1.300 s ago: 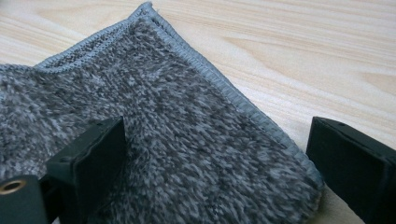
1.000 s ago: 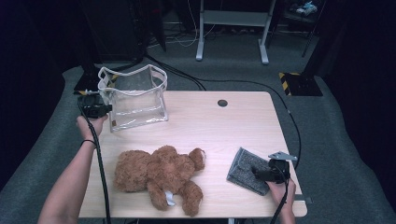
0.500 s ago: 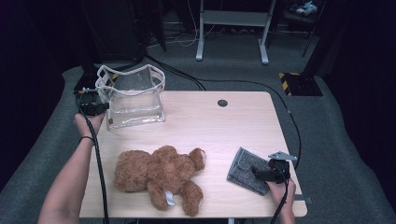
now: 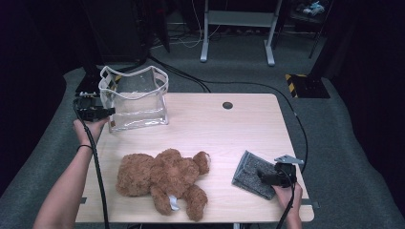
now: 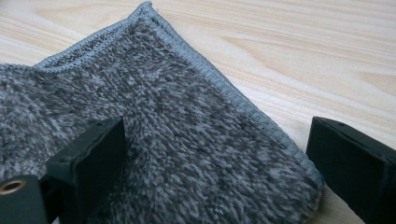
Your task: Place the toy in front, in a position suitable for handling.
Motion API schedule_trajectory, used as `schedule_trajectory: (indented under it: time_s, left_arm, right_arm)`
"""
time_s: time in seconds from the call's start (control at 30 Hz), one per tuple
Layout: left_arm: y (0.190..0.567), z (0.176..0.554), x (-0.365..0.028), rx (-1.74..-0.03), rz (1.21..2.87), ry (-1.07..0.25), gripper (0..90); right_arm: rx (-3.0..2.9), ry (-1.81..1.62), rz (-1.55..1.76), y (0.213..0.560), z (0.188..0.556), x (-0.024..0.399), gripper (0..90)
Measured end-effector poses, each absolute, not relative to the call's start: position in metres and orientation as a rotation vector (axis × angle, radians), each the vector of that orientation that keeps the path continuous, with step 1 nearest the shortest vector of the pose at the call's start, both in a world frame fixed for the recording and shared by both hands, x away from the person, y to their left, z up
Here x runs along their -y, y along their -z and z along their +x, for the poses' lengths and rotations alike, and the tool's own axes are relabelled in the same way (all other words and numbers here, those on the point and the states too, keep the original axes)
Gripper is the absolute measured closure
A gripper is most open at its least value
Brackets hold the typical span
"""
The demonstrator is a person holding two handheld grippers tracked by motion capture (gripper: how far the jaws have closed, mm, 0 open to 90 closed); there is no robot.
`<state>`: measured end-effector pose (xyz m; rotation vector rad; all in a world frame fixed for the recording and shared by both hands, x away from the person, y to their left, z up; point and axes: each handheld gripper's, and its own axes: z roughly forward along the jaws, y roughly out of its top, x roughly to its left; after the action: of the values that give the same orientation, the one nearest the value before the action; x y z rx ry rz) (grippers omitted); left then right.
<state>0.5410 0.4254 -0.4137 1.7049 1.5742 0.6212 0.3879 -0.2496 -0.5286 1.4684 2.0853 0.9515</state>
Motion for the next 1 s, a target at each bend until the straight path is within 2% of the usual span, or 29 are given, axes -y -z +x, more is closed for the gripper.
schedule_trajectory:
  time_s: [0.1, 0.33, 1.0]
  left_arm:
    - [0.413, 0.533, -0.426, -1.56, 1.707, -0.616, 29.0]
    - [0.413, 0.515, -0.427, -1.523, 1.716, -0.588, 21.5]
    - [0.417, 0.459, -0.407, -1.382, 1.809, -0.526, 14.4]
  right_arm:
    - [-2.087, -0.954, 1.469, 0.529, 0.388, 0.25, 5.0]
    - [-2.088, -0.952, 1.469, 0.528, 0.388, 0.249, 5.0]
    - [-2.091, -0.939, 1.481, 0.527, 0.389, 0.249, 4.4]
